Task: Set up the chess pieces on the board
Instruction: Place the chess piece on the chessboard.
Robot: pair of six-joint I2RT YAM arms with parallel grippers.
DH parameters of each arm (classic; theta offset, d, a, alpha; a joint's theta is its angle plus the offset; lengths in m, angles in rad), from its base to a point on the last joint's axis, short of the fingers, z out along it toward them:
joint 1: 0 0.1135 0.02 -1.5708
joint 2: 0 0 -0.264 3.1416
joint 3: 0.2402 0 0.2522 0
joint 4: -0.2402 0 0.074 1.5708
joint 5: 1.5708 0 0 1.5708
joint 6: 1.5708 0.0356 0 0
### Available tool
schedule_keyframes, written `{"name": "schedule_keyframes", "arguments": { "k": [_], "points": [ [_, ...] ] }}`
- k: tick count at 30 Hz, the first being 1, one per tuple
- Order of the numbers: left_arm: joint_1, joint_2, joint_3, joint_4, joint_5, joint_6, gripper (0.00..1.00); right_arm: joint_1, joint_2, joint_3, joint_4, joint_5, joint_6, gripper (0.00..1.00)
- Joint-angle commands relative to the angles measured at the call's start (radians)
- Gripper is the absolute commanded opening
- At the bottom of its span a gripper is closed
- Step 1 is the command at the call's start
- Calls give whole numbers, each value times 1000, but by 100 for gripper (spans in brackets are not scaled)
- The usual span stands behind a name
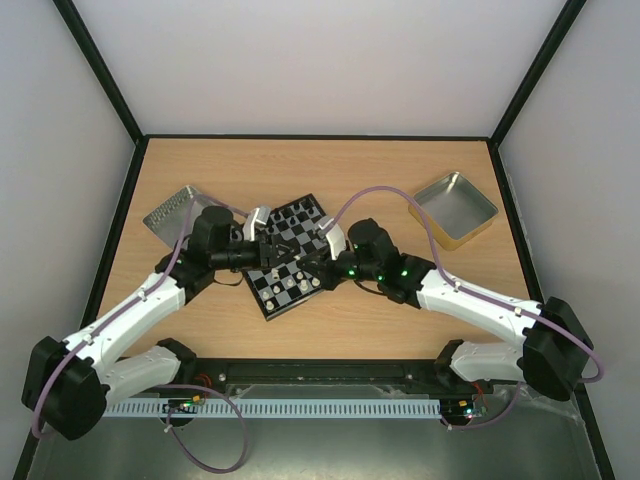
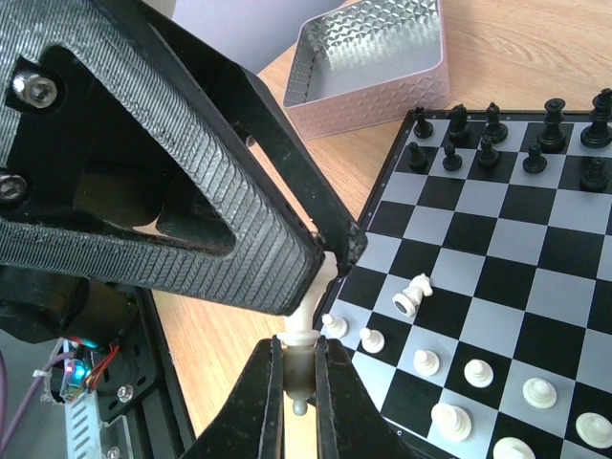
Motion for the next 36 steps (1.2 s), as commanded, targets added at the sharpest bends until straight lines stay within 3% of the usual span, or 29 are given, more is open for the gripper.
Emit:
{"name": "schedule_keyframes", "arguments": {
  "k": [1, 9, 10, 14, 19, 23, 27, 36],
  "points": [
    [4, 17, 19, 4, 72, 12, 42, 3, 5, 38, -28, -13, -29, 2],
    [4, 15, 6, 37, 75, -15, 21, 3, 2, 38, -23, -1, -16, 2],
    [4, 12, -1, 53, 75, -31, 20, 4, -1, 36, -20, 4, -4, 5],
    [4, -13, -46, 174, 75, -164, 19, 2, -48, 1, 65, 32, 105, 35],
    [7, -40, -116, 428, 56, -441, 19, 2, -135, -131, 379, 131, 408, 49],
    [11, -29, -143, 589, 30, -599, 20, 2, -152, -181, 556, 174, 587, 50],
    [11, -1, -159, 722, 27, -703, 20, 2, -134, -166, 572, 207, 669, 50],
    [13, 9, -167, 775, 14, -748, 20, 2, -103, -126, 550, 189, 711, 26]
  ]
}}
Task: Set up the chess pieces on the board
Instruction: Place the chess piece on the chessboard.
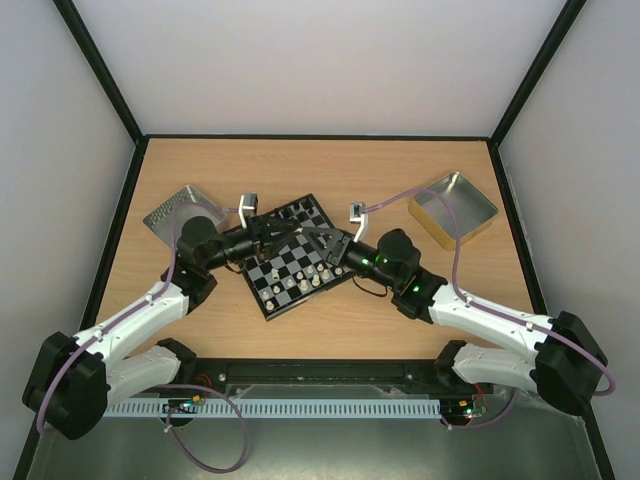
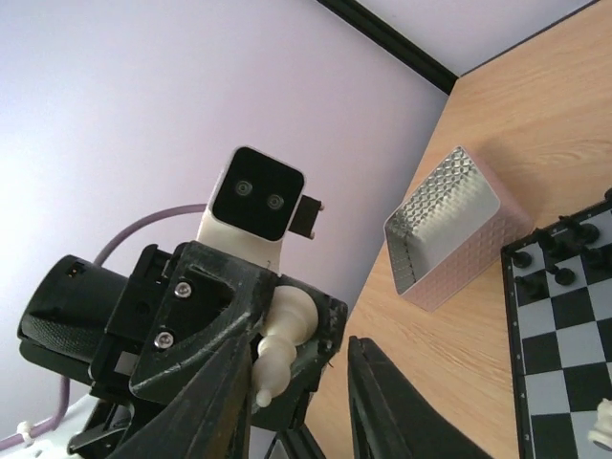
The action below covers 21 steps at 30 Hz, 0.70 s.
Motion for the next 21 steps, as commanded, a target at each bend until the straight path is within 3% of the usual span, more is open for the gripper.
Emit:
{"name": "schedule_keyframes", "arguments": {
  "k": [1, 10, 12, 14, 17, 21],
  "points": [
    [6, 3, -17, 77, -7, -38, 20, 2, 22, 46, 40, -2, 39, 24],
    [6, -1, -34, 70, -11, -32, 22, 2, 49, 88, 4, -16, 30, 2],
    [6, -3, -34, 58, -16, -21, 25, 3, 53, 97, -10, -24, 28, 2],
    [7, -7, -29, 22, -29, 8, 35, 3, 52, 103, -31, -22, 19, 2],
    [19, -34, 0, -153, -88, 129, 53, 2, 51, 123, -111, 2, -23, 2],
    [70, -113, 51, -528, -295, 375, 64, 3, 62, 178, -319, 77, -108, 2]
  ]
}}
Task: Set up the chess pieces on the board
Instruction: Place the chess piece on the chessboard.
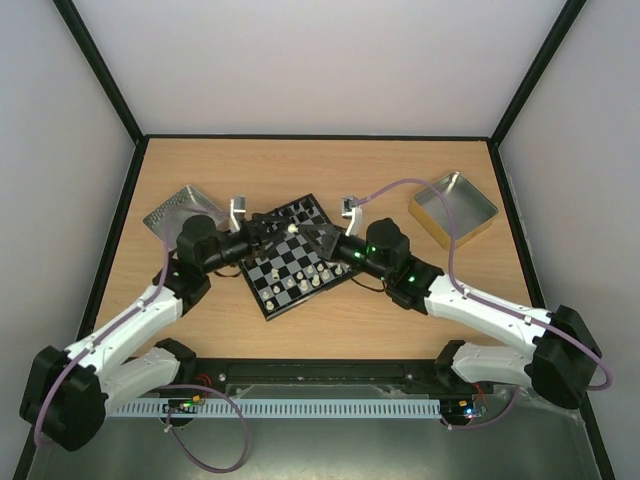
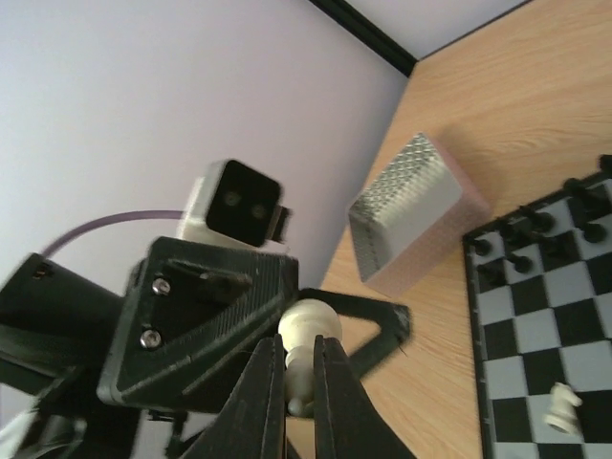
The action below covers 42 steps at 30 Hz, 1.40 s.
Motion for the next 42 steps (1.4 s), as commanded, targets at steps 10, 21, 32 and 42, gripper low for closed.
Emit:
{"name": "schedule_keyframes", "arguments": {
  "k": [10, 21, 32, 42],
  "points": [
    [110, -317, 279, -968, -806, 710, 74, 24, 198, 263, -636, 123, -276, 2],
    [110, -407, 239, -1059, -824, 832, 78, 175, 400, 477, -1007, 251, -403, 2],
    [110, -415, 166, -1006, -829, 850, 78, 229, 578, 584, -1102, 227, -423, 2],
    [110, -433, 157, -992, -828, 862, 79, 236, 673, 637, -1131, 235, -433, 2]
  ]
}}
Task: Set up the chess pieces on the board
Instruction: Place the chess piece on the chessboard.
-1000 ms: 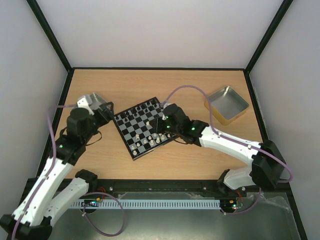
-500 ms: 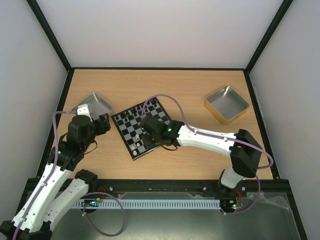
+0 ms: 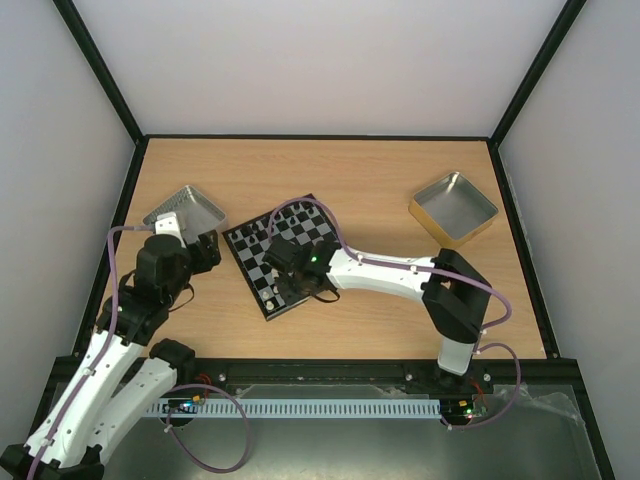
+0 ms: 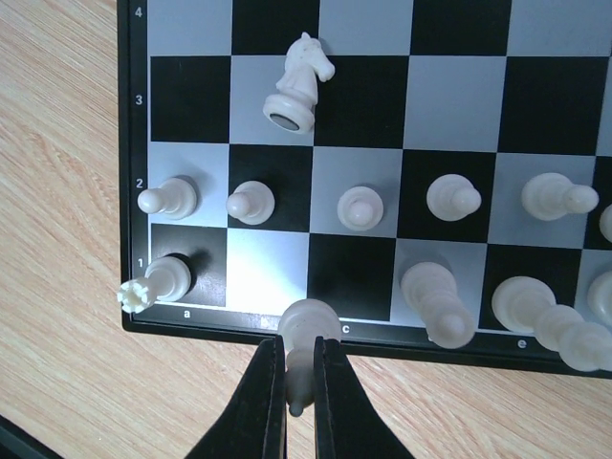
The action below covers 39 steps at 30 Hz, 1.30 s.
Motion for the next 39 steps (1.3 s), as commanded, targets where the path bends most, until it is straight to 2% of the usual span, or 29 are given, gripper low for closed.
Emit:
{"name": "schedule_keyframes", "arguments": {
  "k": [1, 12, 21, 30, 39],
  "points": [
    [2, -7, -13, 23, -12, 20, 79, 9, 38, 39, -52, 27, -15, 2],
    [2, -10, -14, 24, -9, 23, 80, 8, 84, 56, -53, 102, -10, 2],
    [2, -6, -14, 26, -7, 23, 80, 10, 96, 56, -28, 99, -6, 3],
    [2, 0, -16, 27, -4, 25, 80, 8, 85, 54, -17, 92, 0, 16],
    [2, -3, -15, 26, -5, 25, 80, 9, 33, 59, 31, 163, 30, 22]
  ]
}}
